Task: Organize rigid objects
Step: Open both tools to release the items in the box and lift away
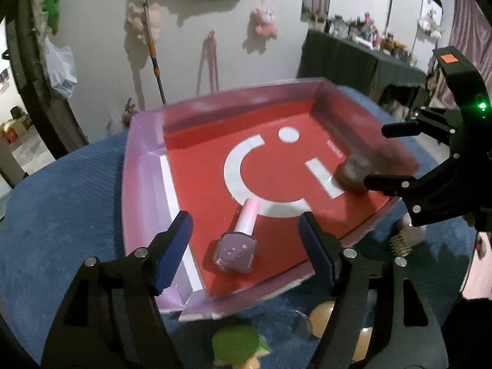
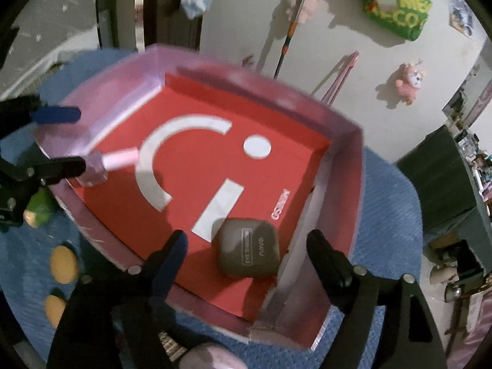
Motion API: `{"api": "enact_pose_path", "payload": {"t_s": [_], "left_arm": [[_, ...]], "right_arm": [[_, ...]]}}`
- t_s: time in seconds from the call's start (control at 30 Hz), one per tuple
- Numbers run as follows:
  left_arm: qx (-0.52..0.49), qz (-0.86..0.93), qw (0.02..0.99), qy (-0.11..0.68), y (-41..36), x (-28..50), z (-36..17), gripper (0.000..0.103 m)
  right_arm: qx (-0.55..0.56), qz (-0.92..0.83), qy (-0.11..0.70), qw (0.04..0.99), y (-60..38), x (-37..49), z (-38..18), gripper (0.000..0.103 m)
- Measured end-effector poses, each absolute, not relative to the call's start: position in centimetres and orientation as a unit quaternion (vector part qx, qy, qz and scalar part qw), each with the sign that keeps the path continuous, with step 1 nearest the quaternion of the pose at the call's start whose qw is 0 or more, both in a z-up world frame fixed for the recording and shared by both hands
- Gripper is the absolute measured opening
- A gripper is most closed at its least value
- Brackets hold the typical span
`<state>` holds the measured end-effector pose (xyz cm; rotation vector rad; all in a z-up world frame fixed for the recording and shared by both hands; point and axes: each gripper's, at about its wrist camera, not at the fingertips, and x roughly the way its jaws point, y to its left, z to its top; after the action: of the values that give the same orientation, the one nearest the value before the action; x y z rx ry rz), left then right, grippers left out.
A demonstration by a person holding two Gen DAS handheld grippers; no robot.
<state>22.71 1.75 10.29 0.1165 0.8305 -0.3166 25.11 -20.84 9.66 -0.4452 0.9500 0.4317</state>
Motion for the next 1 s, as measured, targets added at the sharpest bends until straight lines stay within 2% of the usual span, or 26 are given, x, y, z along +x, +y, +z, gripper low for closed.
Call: {"api": "enact_pose_path", "payload": {"t_s": [0.07, 0.27, 0.33, 0.6, 0.67, 0.73, 1.0], "left_arm": [[0.048, -0.151, 0.909, 0.386, 1.9, 21.6, 11.3, 0.078], [0.035, -0.148, 0.926, 0.346, 1.7, 18.1, 13.6, 0.08], [0.03, -0.144, 0.931, 0.335, 1.7, 16.9, 14.2, 0.084], [0.01, -0.11, 0.953, 0.282, 1.7, 11.3, 14.6, 0.086], [0.006, -0.104, 0.957, 0.27, 1.7, 10.0, 14.4, 0.089], [0.002, -0.099, 0.961, 0.258, 1.8, 8.8, 13.9, 0.094], [-0.016, -0.081, 0.96, 0.269, 1.6, 6.0, 10.3, 0.094]], "right_arm": [[-0.196, 0.206, 0.432, 0.855, -21.2, 24.2, 11.3, 0.091], [-0.161, 0.208, 0.375, 0.889, -22.2, 20.5, 15.7, 0.102], [-0.158, 0.207, 0.351, 0.9, -22.2, 19.0, 17.0, 0.103], [-0.097, 0.197, 0.286, 0.933, -24.2, 11.8, 19.5, 0.103], [-0.079, 0.194, 0.275, 0.938, -24.7, 10.2, 19.5, 0.103], [-0.07, 0.183, 0.264, 0.944, -25.0, 8.5, 19.2, 0.103], [-0.057, 0.151, 0.26, 0.952, -24.7, 4.4, 14.5, 0.103]]}}
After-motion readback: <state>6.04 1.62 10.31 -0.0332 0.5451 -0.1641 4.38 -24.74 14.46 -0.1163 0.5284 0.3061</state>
